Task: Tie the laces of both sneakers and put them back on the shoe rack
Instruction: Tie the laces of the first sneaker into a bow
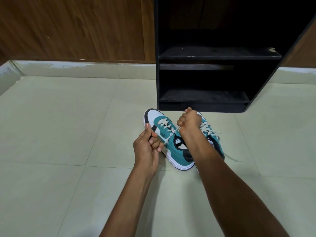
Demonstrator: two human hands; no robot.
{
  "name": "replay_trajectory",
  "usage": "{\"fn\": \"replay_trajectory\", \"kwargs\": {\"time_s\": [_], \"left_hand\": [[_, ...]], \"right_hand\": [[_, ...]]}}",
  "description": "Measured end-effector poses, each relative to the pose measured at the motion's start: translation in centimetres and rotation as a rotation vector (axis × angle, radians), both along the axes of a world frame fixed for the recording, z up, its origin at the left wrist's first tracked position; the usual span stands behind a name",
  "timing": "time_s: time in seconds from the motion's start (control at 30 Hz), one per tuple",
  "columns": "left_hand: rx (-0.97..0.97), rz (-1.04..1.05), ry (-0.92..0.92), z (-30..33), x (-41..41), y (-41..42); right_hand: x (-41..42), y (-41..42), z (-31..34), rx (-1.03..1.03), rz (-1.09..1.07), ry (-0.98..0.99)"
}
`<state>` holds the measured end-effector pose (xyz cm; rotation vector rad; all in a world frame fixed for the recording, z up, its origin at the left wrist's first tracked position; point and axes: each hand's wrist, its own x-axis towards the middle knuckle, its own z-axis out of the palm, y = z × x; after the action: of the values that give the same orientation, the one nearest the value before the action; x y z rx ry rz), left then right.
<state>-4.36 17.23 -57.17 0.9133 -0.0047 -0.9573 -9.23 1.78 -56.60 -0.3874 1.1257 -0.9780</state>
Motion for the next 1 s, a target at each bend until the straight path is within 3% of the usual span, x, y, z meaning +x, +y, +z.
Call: {"fn": "replay_trajectory", "kwargs": {"time_s": [0.2, 0.4, 0.67, 0.77, 0.93, 1.0], "left_hand": [[-0.005, 0.012, 0.04, 0.9, 0.0, -0.1], [0.043, 0.036, 0.082, 2.3, 0.1, -0.9], [0.077, 0.026, -0.019, 4.1, 1.0, -2.4], [0.077, -0.008, -0.124, 4.6, 1.0, -2.6], [0.181, -0.139, -0.476, 3.3, 0.6, -2.3], [0.195, -0.152, -0.507, 3.0, 0.0, -2.3]], "right_hand": [[-0.5, 0.6, 1.1, -0.067, 0.009, -0.044], [-2.9, 2.0, 2.9, -0.183, 0.236, -0.062], [-4.6, 6.9, 5.7, -0.327, 0.355, -0.003], [-5.3, 7.1, 5.7, -0.359, 0.382, -0.012], [-6.6, 6.6, 5.4, -0.447, 0.484, 0.131], [-6.9, 6.4, 4.7, -0.482, 0.526, 0.192]]}}
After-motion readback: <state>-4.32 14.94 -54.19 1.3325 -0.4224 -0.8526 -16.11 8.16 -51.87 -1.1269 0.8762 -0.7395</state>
